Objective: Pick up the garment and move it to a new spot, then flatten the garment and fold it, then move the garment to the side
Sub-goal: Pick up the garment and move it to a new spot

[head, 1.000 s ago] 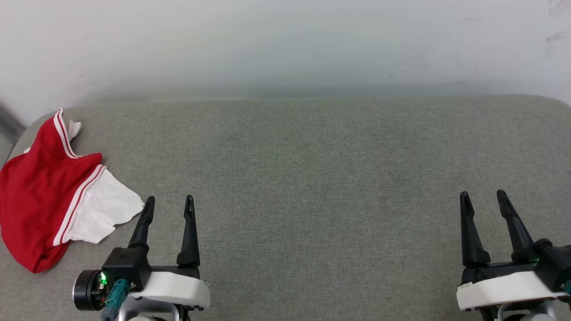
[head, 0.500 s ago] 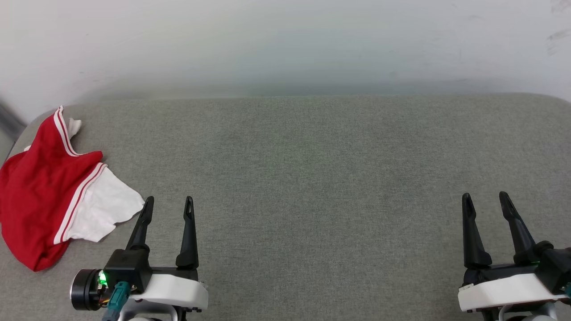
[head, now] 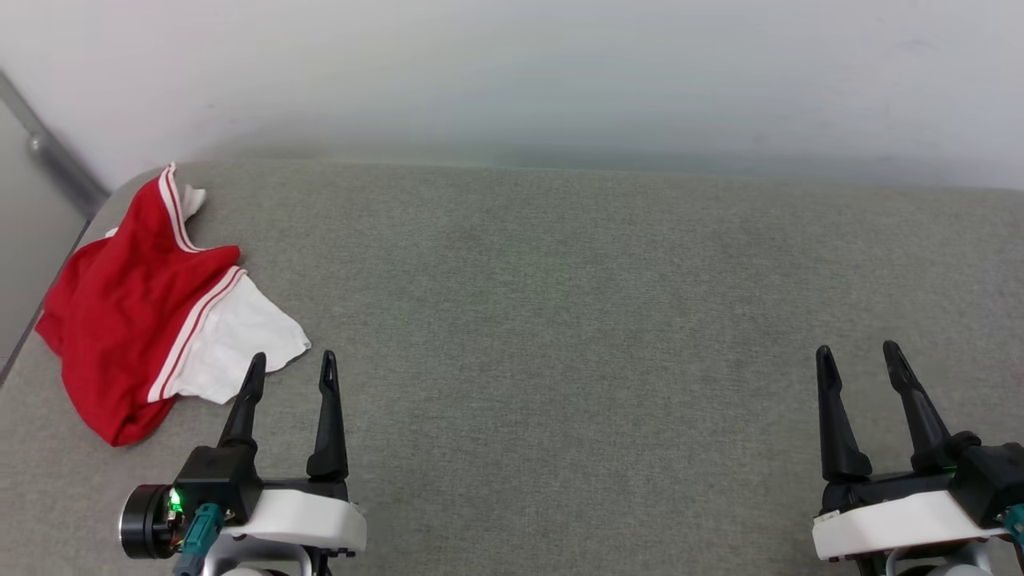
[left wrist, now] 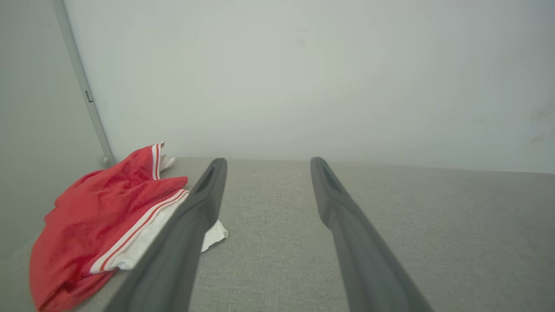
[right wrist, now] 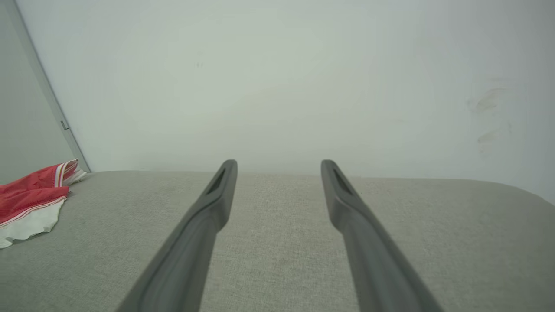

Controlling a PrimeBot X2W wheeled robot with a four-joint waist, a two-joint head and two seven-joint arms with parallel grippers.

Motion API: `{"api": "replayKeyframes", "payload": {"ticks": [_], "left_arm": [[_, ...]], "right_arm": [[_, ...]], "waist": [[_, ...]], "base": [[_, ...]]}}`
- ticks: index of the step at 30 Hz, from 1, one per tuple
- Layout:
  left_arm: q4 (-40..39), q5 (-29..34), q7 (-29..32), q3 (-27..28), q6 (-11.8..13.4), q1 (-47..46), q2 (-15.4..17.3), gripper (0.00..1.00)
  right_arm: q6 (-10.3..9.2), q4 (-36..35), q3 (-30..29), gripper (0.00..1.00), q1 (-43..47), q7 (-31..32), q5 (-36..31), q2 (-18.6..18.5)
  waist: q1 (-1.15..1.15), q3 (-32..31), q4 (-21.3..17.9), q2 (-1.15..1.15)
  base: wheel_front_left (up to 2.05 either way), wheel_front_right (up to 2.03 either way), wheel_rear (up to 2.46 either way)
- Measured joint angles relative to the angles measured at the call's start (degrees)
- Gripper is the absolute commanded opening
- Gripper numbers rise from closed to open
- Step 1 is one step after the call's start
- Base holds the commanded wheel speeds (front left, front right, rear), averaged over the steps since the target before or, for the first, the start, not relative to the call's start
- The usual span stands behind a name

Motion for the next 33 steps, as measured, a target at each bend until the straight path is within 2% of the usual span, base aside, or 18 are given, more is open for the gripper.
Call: {"api": "replayKeyframes", "payload": {"ticks": [24, 33], "left_arm": [[0.31, -1.91, 0.0, 2.21, 0.59, -0.54, 0.0, 1.0], [0.23, -2.77, 0.0, 3.76, 0.86, -0.49, 0.0, 1.0]], "right_arm": [[0.0, -0.74, 1.32, 1.0, -0.06, -0.01, -2.01, 0.0], [0.0, -0.81, 1.59, 1.0, -0.06, -0.02, -2.44, 0.0]], "waist": [[0.0, 1.23, 16.42, 0.0], [0.0, 1.69, 20.13, 0.0]], "base": [[0.0, 0.0, 0.0], [0.0, 0.0, 0.0]]}}
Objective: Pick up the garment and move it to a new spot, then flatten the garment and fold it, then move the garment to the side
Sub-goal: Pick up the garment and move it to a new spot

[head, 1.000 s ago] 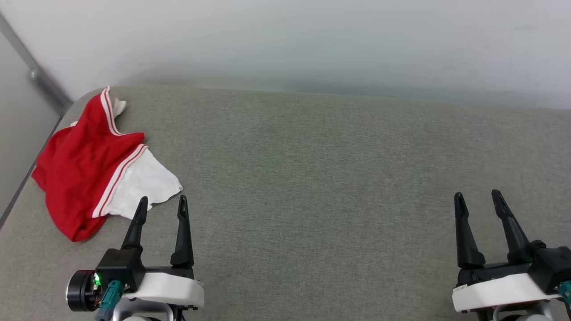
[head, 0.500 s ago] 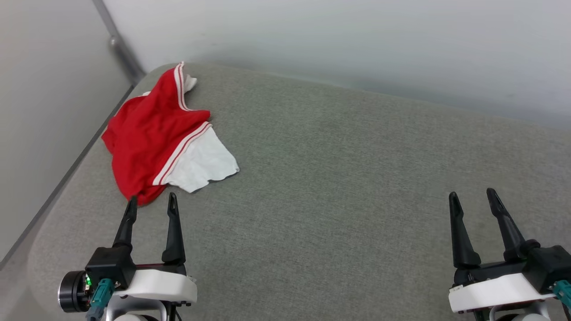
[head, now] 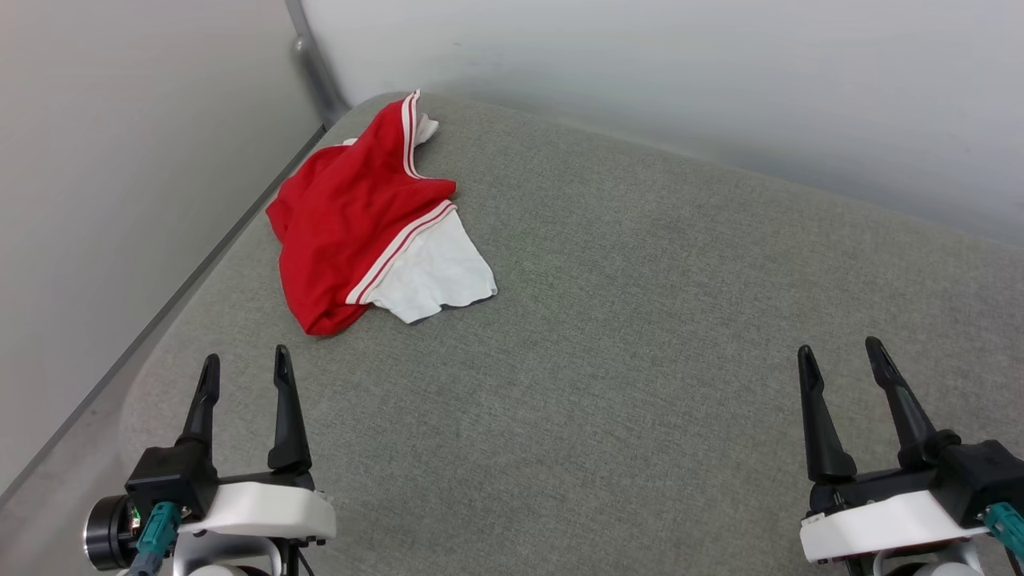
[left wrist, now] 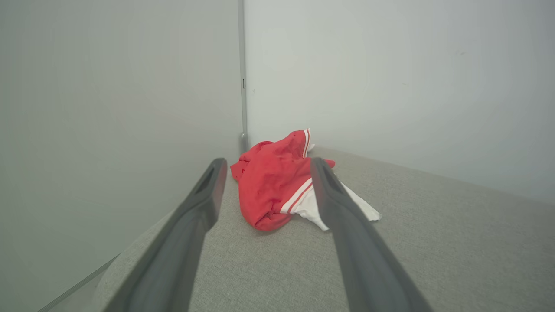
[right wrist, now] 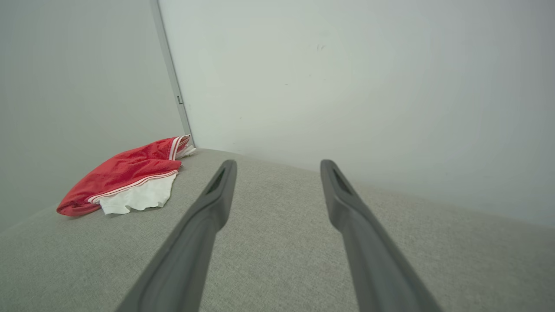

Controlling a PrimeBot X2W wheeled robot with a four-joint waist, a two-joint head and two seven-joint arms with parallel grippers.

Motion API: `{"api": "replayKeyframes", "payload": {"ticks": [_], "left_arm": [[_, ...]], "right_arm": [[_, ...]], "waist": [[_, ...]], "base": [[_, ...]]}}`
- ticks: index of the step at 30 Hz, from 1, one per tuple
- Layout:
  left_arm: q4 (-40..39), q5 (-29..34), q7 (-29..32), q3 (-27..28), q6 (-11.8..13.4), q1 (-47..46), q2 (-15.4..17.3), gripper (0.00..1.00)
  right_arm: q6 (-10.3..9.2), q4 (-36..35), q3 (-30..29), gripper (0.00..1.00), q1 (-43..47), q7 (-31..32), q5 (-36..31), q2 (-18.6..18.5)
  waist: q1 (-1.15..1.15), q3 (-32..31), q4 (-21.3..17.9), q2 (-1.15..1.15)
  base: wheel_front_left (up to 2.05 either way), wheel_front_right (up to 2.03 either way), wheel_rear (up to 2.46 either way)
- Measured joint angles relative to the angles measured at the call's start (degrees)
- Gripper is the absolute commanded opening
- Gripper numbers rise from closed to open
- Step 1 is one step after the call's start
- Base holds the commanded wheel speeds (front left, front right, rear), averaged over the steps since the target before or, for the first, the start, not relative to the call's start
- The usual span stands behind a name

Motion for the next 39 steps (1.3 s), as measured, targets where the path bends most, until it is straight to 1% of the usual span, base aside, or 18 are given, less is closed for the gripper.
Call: {"api": "replayKeyframes", "payload": {"ticks": [5, 8, 11, 16, 18, 23, 25, 27, 30, 32, 34, 35, 36, 39], "left_arm": [[-0.05, -1.2, 0.0, 2.02, -0.15, -0.11, 0.0, 1.0], [-0.2, -0.49, 0.0, 4.42, -1.87, -2.35, -0.02, 1.0], [-0.34, -0.13, 0.0, 7.6, -4.38, -6.92, 0.68, 1.0], [0.05, -1.47, 0.0, 12.62, -7.59, -16.87, 4.44, 1.0], [0.23, -3.24, -0.02, 14.1, -8.15, -20.82, 5.1, 1.0], [2.24, -5.22, 0.0, 14.47, -8.88, -30.46, 9.8, 1.0], [2.71, -7.81, -0.01, 13.59, -8.92, -33.84, 12.04, 1.0], [3.68, -9.29, -0.01, 12.09, -8.96, -36.32, 14.97, 1.0], [7.17, -13.17, -0.01, 10.16, -8.94, -38.94, 19.11, 1.0], [10.62, -16.22, -0.01, 7.7, -8.94, -40.74, 22.5, 1.0], [14.22, -18.96, 0.88, 4.04, -8.94, -42.26, 26.26, 1.0], [15.74, -21.2, 2.15, 2.42, -8.94, -43.26, 27.65, 1.0], [17.35, -24.21, 4.71, 0.37, -8.94, -44.33, 28.96, 1.0], [20.19, -29.51, 11.23, -6.6, -9.02, -46.45, 33.62, 1.0]], "right_arm": [[0.0, -0.25, 0.23, 1.0, -0.11, 0.0, -0.43, 0.0], [0.0, -0.83, 0.45, 1.0, -0.56, 0.0, -1.04, 0.0], [0.0, -1.58, 0.36, 1.0, -1.66, 0.0, -2.34, 0.0], [0.0, -3.38, 0.07, 1.0, -4.28, 0.0, -5.22, 0.01], [0.0, -4.32, -0.15, 1.0, -5.63, -0.01, -6.53, 0.02], [0.0, -6.84, -1.46, 1.0, -8.05, -0.01, -9.0, 0.04], [0.0, -7.93, -1.34, 1.0, -8.93, -0.01, -9.64, 0.05], [0.0, -9.1, -1.37, 1.0, -9.84, -0.01, -10.03, 0.08], [0.0, -10.57, -1.3, 1.0, -11.03, -0.01, -10.49, 0.08], [0.0, -11.45, -1.23, 1.0, -11.6, -0.01, -10.58, 0.08], [0.0, -12.35, -1.31, 1.0, -11.93, -0.01, -10.96, 0.07], [0.0, -12.84, -1.33, 1.0, -12.09, -0.01, -11.01, 0.05], [0.0, -13.22, -1.29, 1.0, -12.28, -0.01, -11.14, 0.09], [0.0, -14.4, -1.2, 1.0, -13.0, -0.01, -11.58, 0.07]], "waist": [[0.0, 0.65, 0.1, 0.0], [0.0, 1.57, -0.22, 0.0], [0.0, 3.1, -0.71, 0.0], [0.0, 7.24, -1.81, 0.0], [0.0, 9.48, -2.33, 0.0], [0.01, 15.67, -3.6, 0.0], [0.02, 18.11, -4.07, 0.0], [0.02, 20.43, -4.51, 0.0], [0.02, 23.43, -5.25, 0.0], [0.02, 25.04, -5.85, 0.0], [0.02, 26.34, -6.47, 0.0], [0.02, 26.92, -6.78, 0.0], [0.01, 27.46, -7.07, 0.0], [0.01, 29.01, -7.79, 0.0]], "base": [[0.0, 0.0, 0.0], [0.0, 0.0, 0.0], [0.0, 0.0, 0.0], [0.0, 0.0, 0.0], [0.0, 0.0, 0.0], [0.0, 0.0, 0.0], [0.0, 0.0, 0.0], [0.0, 0.0, 0.0], [0.0, 0.0, 0.0], [0.0, 0.0, 0.0], [0.0, 0.0, 0.0], [0.0, 0.0, 0.0], [0.0, 0.0, 0.0], [0.0, 0.0, 0.0]]}}
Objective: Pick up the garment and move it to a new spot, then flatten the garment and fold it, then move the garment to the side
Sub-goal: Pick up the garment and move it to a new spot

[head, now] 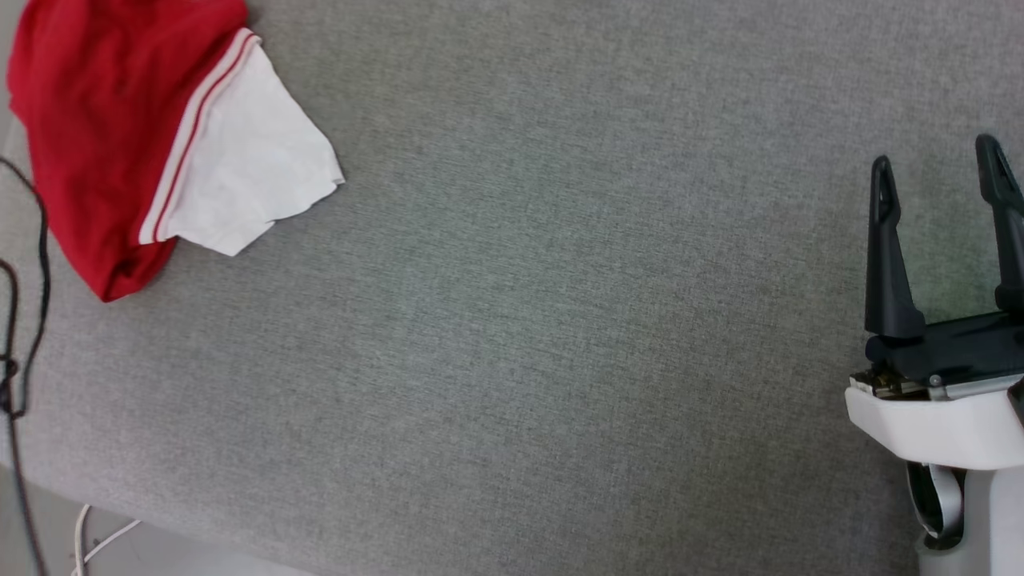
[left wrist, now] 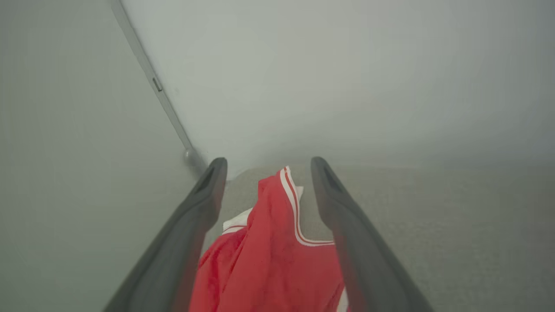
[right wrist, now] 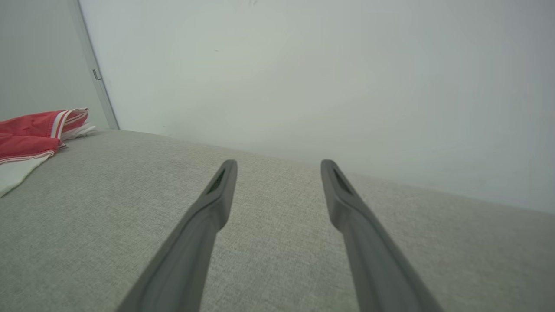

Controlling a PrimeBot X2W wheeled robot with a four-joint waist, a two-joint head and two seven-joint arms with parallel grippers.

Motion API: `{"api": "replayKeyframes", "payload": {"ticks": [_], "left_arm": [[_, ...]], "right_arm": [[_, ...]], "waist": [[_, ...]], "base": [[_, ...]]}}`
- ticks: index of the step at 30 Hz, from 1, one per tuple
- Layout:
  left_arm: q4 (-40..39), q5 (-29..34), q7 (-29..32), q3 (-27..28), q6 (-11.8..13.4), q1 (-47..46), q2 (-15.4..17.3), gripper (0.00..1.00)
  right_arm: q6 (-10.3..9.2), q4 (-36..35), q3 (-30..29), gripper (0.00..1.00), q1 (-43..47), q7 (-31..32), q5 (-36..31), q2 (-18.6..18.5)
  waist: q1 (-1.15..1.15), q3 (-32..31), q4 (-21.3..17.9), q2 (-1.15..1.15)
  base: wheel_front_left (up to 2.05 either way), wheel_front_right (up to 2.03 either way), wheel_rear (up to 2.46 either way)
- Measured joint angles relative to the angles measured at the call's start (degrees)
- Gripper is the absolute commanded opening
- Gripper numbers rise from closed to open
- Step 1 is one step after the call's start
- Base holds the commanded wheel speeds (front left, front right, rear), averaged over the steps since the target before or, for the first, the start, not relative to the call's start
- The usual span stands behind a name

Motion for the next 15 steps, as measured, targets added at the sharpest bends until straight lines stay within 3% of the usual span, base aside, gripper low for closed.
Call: {"api": "replayKeyframes", "payload": {"ticks": [2, 3, 8, 15], "left_arm": [[0.58, -1.99, 1.97, -2.03, 0.0, -0.54, 1.35, 1.0], [2.14, -5.95, 6.76, -5.65, 0.0, -1.83, 3.67, 1.0], [4.15, -15.32, 21.23, -15.11, 0.0, -3.78, 8.36, 1.0], [8.02, -28.43, 40.4, -20.41, 0.0, -6.59, 11.39, 1.0]], "right_arm": [[0.0, -0.3, 0.12, 1.0, -0.21, 0.0, -0.02, -0.01], [0.0, -0.88, 0.22, 1.0, -0.41, 0.0, -0.43, 0.01], [0.01, -2.02, 0.54, 1.0, -1.47, 0.0, -0.96, 0.01], [0.0, -2.68, 0.54, 1.0, -1.79, 0.0, -1.36, 0.01]], "waist": [[0.0, 0.48, -0.21, 0.0], [0.0, 1.44, -0.58, 0.0], [0.0, 3.51, -1.61, 0.0], [0.0, 5.91, -3.05, 0.0]], "base": [[0.0, 0.0, 0.0], [0.0, 0.0, 0.0], [0.0, 0.0, 0.0], [0.0, 0.0, 0.0]]}}
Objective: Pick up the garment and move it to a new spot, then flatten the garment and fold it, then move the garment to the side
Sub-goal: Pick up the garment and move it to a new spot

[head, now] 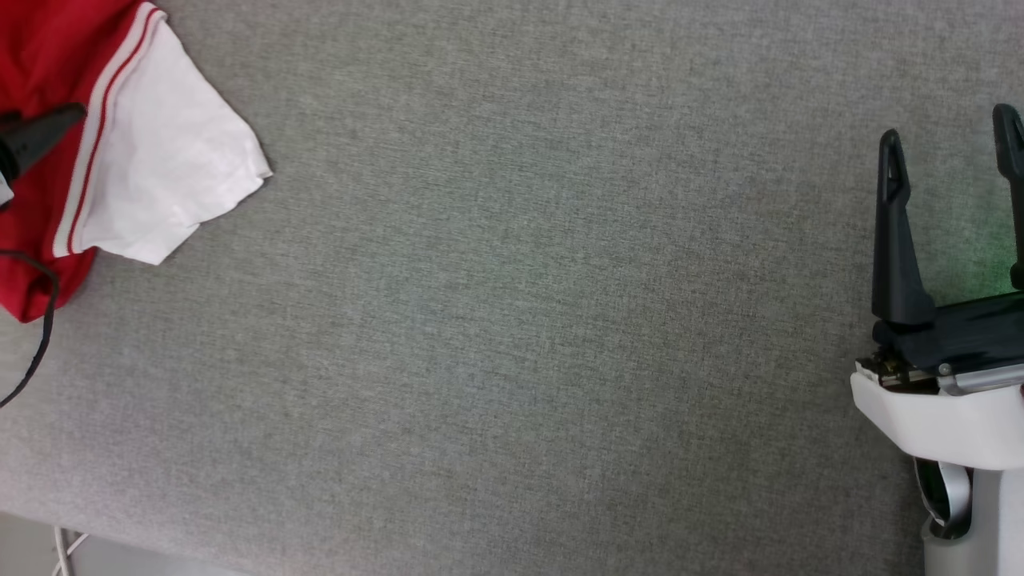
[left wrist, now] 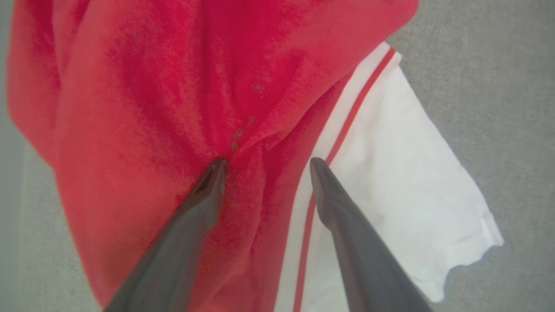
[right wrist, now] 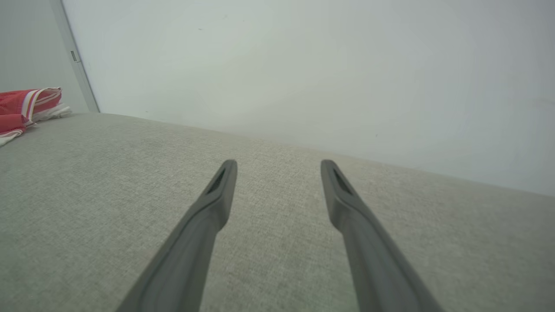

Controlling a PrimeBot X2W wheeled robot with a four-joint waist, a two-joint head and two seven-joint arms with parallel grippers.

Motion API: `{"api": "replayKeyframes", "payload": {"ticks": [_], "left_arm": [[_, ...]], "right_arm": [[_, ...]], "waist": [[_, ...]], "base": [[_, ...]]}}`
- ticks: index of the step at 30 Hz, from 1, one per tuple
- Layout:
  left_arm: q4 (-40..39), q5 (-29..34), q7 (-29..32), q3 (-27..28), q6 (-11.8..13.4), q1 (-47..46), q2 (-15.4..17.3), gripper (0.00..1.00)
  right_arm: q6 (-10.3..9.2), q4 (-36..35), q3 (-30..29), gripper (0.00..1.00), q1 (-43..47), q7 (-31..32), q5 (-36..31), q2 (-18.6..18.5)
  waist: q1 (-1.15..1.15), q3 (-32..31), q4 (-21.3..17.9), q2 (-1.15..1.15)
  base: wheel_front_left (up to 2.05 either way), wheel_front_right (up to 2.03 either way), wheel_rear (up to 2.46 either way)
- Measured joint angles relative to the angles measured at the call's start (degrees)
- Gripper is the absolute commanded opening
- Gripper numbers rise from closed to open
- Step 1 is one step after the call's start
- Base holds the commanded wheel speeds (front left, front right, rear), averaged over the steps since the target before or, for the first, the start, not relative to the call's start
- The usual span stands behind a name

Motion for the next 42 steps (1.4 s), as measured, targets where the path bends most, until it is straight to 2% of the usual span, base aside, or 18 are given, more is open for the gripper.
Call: {"api": "replayKeyframes", "payload": {"ticks": [4, 9, 10, 11, 18, 25, 29, 35, 42], "left_arm": [[2.23, -0.41, 4.88, -3.2, 0.0, -1.62, 0.02, 1.0], [4.39, -0.15, 6.17, -6.21, 0.0, -3.55, -0.62, 1.0], [4.52, -0.14, 6.11, -6.8, 0.0, -3.83, -0.62, 0.62], [4.68, -0.2, 6.0, -7.23, 0.0, -4.04, -0.69, 0.0], [2.75, -0.77, 1.51, -10.43, 0.01, -4.37, -0.18, 0.0], [-6.32, -1.65, -2.29, -12.9, 0.0, -5.67, 4.45, 0.0], [-12.83, -1.33, -2.25, -15.3, 0.01, -6.28, 6.47, 0.0], [-22.1, -0.73, -1.37, -18.9, 0.0, -7.24, 6.51, 0.0], [-30.26, 0.91, 0.67, -23.66, 0.01, -10.26, 3.26, 0.0]], "right_arm": [[0.0, -0.37, -0.1, 1.0, -0.57, 0.0, -0.15, 0.0], [0.0, -0.35, -0.08, 1.0, -0.78, 0.0, -0.14, -0.01], [0.0, -0.29, -0.08, 1.0, -0.87, 0.0, -0.13, 0.0], [0.0, -0.16, -0.05, 1.0, -1.02, 0.0, -0.12, -0.01], [0.0, 1.07, -0.36, 1.0, -1.04, 0.0, 1.13, 0.0], [0.0, 2.75, -0.45, 1.0, -0.44, 0.0, 4.12, -0.01], [0.0, 3.65, -0.76, 1.0, 0.82, 0.0, 5.7, -0.01], [0.0, 4.47, -1.56, 1.0, 1.86, 0.0, 8.22, -0.02], [0.0, 5.01, -1.8, 1.0, 2.26, 0.0, 11.04, -0.07]], "waist": [[-0.01, 1.23, -0.6, 0.0], [-0.02, 2.03, -1.12, 0.0], [-0.02, 2.03, -1.19, 0.0], [-0.02, 1.93, -1.23, 0.0], [-0.01, -0.9, -1.04, 0.0], [-0.02, -6.47, -0.78, 0.0], [-0.02, -10.03, -1.04, 0.0], [-0.02, -14.27, -2.64, 0.0], [-0.02, -16.93, -7.84, 0.0]], "base": [[0.0, 0.0, 0.0], [0.0, 0.0, 0.0], [0.0, 0.0, 0.0], [0.0, 0.0, 0.0], [0.0, 0.0, 0.0], [0.0, 0.0, 0.0], [0.0, 0.0, 0.0], [0.0, 0.0, 0.0], [0.0, 0.0, 0.0]]}}
